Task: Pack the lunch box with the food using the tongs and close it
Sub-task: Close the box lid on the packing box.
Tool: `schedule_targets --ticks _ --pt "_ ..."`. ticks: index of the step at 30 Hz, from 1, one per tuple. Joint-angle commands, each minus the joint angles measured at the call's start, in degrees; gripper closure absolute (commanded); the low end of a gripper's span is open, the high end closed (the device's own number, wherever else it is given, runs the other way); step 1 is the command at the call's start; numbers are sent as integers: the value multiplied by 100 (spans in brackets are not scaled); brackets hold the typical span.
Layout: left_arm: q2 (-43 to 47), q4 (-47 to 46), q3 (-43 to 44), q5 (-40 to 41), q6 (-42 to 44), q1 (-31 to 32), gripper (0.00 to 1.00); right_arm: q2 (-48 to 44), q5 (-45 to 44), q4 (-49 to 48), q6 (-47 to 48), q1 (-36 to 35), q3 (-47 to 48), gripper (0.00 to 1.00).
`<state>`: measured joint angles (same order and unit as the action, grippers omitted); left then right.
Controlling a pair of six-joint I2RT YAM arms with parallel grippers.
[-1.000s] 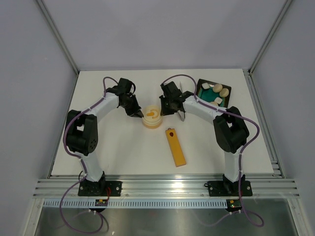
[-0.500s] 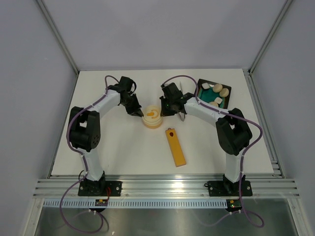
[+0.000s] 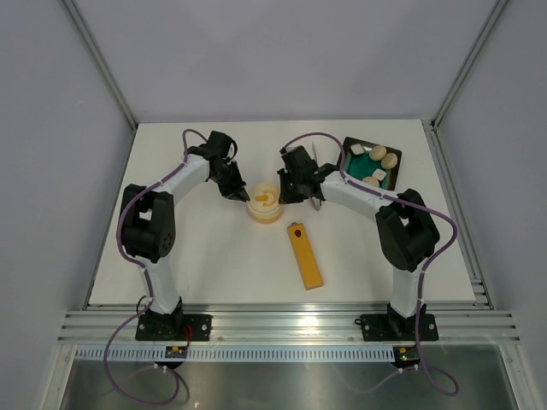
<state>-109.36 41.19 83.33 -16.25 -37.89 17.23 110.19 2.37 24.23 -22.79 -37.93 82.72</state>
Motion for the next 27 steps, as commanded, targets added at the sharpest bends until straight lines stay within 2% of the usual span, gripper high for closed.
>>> schedule_targets --ticks 1,21,27 --pt "-68 -428 254 17 -43 8 89 37 282 152 37 -267 -203 93" --pt "-147 -577 -185 69 -52 -1 90 345 281 -85 -68 -267 -502 94" --pt "-41 -551 -229 131 -52 -1 89 82 150 -15 -24 -267 -467 94"
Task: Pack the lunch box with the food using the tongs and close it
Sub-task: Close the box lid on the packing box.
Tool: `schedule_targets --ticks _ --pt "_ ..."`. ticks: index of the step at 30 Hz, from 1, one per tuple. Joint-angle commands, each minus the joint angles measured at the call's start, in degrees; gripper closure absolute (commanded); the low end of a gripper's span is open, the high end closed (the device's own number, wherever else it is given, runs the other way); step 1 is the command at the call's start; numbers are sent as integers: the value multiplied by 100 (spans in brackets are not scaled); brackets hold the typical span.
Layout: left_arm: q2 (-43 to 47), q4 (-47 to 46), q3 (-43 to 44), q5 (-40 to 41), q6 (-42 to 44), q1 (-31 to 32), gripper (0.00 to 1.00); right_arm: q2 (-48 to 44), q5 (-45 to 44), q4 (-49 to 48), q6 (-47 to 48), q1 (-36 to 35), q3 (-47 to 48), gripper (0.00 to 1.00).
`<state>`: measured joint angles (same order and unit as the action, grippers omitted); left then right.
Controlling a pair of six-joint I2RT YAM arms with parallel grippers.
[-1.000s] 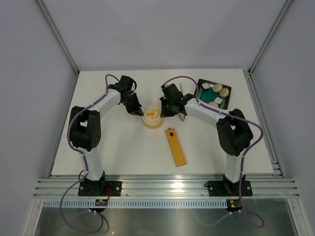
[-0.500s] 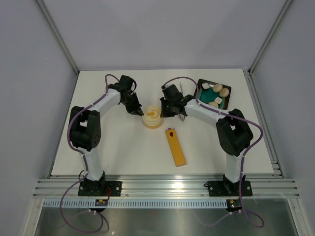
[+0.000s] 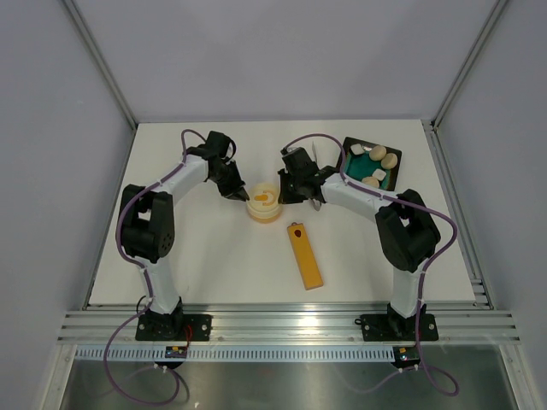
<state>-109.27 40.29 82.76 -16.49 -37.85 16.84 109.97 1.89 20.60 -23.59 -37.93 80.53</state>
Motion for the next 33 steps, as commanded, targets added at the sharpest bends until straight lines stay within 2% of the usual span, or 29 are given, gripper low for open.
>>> schedule_targets --ticks 1,4,5,9,12,15,22,33 --pt "11 -461 -181 164 -39 39 86 51 163 418 65 -267 -188 94" --pt "108 -400 -138 243 23 39 77 -107 48 532 136 -259 -65 91" --pt "125 -356 -103 269 32 47 70 -142 40 559 153 -258 -29 80" --pt "187 -285 -67 322 84 47 51 -187 -66 691 206 -267 147 68" --pt "248 -276 -58 331 102 47 40 -231 -154 778 250 -267 261 66" --pt "319 -259 -67 348 128 39 35 -310 -346 823 268 -267 358 61" --pt "477 -180 -85 436 199 47 29 -433 -593 919 285 -267 542 52" --pt "749 40 -32 480 339 47 23 -468 -734 1138 426 -267 937 52"
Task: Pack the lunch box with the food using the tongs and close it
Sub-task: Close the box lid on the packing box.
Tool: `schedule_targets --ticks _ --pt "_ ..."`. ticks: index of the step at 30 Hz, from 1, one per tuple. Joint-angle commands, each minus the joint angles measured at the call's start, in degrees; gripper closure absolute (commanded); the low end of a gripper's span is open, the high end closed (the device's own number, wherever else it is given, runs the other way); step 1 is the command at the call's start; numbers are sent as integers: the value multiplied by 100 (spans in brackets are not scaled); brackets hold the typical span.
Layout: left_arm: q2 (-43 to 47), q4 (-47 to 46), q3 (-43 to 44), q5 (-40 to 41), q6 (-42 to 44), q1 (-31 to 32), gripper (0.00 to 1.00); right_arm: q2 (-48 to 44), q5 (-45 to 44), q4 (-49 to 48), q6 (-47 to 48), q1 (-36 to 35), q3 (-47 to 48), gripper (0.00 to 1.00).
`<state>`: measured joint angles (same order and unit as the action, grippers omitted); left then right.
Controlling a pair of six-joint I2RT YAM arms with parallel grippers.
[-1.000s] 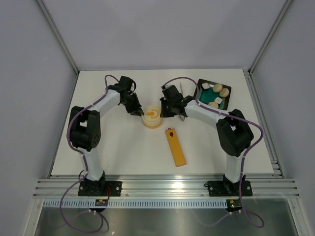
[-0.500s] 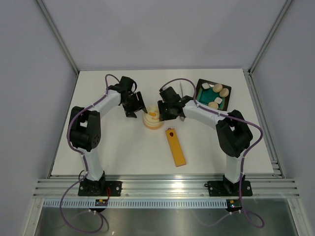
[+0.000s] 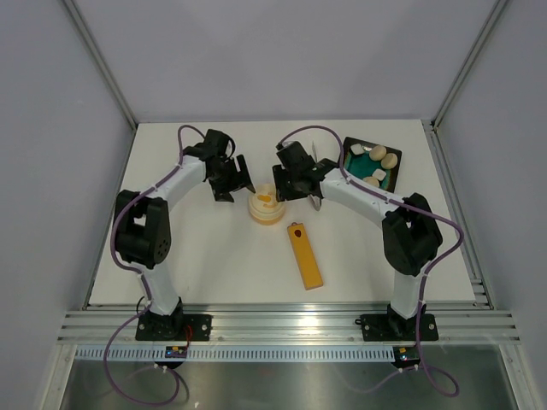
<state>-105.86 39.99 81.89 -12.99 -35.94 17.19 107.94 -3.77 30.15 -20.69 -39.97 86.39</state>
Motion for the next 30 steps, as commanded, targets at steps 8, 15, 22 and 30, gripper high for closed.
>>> schedule_targets --ticks 8,15,22,30 --pt "1085 457 337 500 342 -119 23 60 -115 386 399 -161 826 53" --pt "1524 571 293 465 360 -348 22 394 -54 658 548 -240 1467 52" --pt "1718 563 117 500 351 -567 22 964 148 676 566 -336 1697 51" --pt "1789 528 -6 464 351 -664 21 1669 61 755 671 -477 1662 50"
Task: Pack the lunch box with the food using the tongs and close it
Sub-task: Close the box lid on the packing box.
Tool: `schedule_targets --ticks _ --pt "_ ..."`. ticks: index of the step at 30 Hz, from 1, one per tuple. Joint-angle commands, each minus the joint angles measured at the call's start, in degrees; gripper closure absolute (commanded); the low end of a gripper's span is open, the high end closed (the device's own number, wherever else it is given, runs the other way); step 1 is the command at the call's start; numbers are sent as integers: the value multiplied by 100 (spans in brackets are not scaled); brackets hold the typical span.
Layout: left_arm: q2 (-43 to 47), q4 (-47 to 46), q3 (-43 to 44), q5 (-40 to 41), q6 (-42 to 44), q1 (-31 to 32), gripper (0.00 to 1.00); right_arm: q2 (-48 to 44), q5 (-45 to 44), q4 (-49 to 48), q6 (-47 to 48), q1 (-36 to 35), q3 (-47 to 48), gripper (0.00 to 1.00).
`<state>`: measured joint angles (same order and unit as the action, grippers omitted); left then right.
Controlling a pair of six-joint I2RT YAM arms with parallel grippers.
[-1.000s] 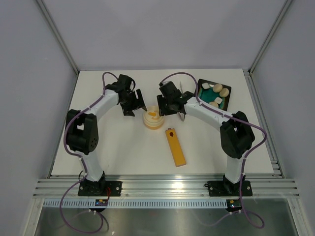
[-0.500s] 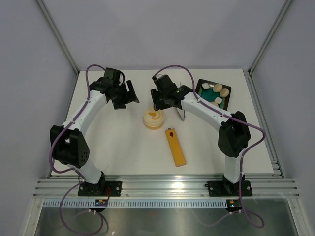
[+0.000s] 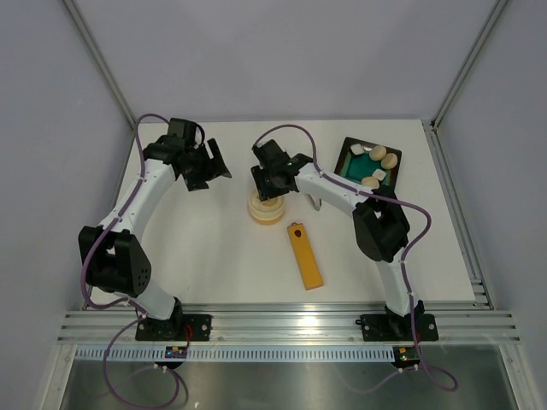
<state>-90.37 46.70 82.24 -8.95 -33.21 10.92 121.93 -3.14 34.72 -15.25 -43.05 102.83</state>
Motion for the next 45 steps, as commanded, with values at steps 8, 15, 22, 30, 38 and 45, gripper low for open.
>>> schedule_targets --ticks 8,15,22,30,38,45 --pt "186 -249 -138 -72 60 -46 22 209 -442 386 180 -301 -17 49" --pt "256 -231 -164 -2 69 -90 22 -72 -741 237 154 -450 -254 49" --pt "274 -231 -155 -19 52 -116 22 -152 -811 254 162 -468 -211 49" --pt "274 -205 -129 -1 60 -134 22 -520 -969 184 153 -468 -175 47" --pt "292 -179 -111 -10 78 -178 22 -627 -908 219 136 -468 -105 44" --pt "309 -170 -129 -10 113 -222 22 -469 -680 219 57 -468 -210 38"
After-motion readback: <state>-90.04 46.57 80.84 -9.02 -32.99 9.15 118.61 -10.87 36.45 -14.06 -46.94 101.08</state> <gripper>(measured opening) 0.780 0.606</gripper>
